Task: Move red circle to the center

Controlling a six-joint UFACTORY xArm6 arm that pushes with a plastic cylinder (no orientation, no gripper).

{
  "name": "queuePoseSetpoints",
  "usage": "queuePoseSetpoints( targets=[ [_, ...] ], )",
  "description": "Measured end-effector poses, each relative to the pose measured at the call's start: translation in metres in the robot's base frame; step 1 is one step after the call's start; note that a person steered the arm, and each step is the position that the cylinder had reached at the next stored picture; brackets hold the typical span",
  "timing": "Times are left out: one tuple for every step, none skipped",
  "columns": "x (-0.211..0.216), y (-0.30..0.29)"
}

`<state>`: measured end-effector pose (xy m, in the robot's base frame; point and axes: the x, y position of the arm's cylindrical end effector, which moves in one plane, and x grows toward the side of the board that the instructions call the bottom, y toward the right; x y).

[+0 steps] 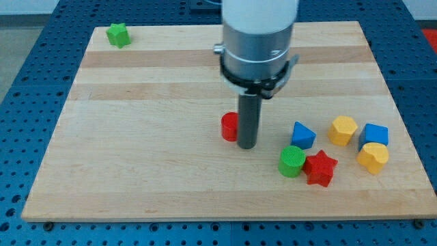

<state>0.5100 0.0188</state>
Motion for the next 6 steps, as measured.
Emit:
queuePoseSetpoints(
  targets=[
    [0.003,-0.028],
    [-0.01,-0.035],
    [-0.031,-0.023],
    [-0.051,-0.001],
    [-0.064,0.016],
    [-0.084,0.023]
  ],
)
